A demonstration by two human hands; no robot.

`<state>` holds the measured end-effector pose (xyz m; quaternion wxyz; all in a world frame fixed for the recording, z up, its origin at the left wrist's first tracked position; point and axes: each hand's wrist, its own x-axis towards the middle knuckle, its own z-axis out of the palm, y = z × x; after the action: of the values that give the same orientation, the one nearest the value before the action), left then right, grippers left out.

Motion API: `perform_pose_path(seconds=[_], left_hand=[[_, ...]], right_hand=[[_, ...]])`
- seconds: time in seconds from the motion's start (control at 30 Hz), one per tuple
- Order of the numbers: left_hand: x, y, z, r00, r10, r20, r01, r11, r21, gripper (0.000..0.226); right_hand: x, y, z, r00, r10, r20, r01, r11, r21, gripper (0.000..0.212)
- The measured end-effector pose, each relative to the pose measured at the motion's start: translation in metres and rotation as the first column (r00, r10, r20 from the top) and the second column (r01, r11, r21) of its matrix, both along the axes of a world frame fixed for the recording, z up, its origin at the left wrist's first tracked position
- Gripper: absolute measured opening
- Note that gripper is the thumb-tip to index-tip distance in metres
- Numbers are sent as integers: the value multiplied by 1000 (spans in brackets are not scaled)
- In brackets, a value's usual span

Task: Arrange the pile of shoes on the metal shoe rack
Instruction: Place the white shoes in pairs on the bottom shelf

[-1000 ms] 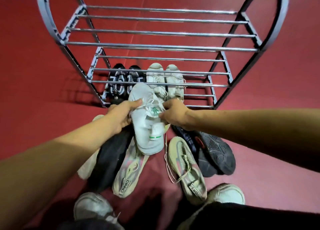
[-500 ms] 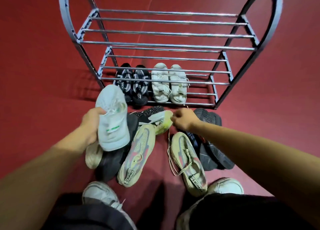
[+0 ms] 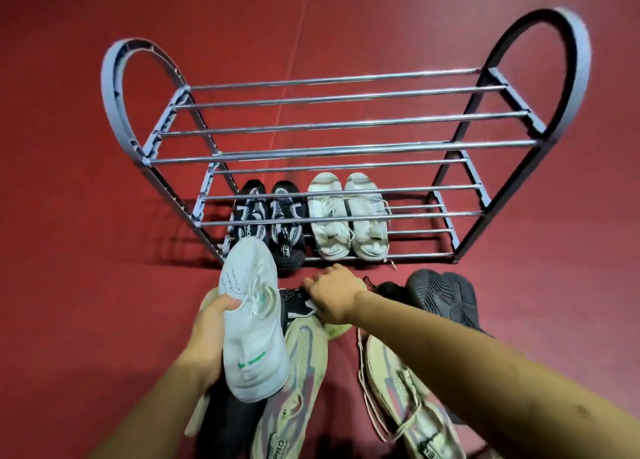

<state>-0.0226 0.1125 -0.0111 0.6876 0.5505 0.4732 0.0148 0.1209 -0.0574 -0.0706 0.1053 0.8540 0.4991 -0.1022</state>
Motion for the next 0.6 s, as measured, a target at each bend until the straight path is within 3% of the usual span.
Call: perform_pose_path(seconds=[0.1,0.17,0.23,0.27,0.3,0.4,0.47,0.53,0.6], left_hand=[[7,10,-8,1000,23,18,-22,999,-40,70],[11,9,-6,1000,26,17,-25,998,-65,66],[15,-1,5,999,43,22,-41,996,-76,54],[17,-6,9,999,42,26,-40,995,-86,51],[18,-11,13,998,32,46,-28,996,-86,51],[15,-29,26,997,-69,36,70,997,-33,32],[9,-42,30,991,-136,20,137,989,-50,22],[4,-54,24,971,-238,-17,236,968,-81,35],[3,-67,11,954,-299,-28,296,953,-69,32]], right_hand=[[-4,-22,31,1000,-1,-27,3,997,76,52],[-11,-38,58,994,-74,-84,82,992,95,46],[-16,-56,80,946,-246,-213,269,959,88,36],[-17,-66,88,870,-364,-333,408,910,71,34],[-18,-78,92,735,-474,-484,564,824,49,31],[-31,-123,100,214,-536,-817,874,479,-86,24],[-45,-159,103,13,-485,-875,914,360,-186,21],[-59,-189,101,-143,-413,-899,910,302,-284,23],[-72,-211,94,-282,-350,-893,891,249,-379,32]])
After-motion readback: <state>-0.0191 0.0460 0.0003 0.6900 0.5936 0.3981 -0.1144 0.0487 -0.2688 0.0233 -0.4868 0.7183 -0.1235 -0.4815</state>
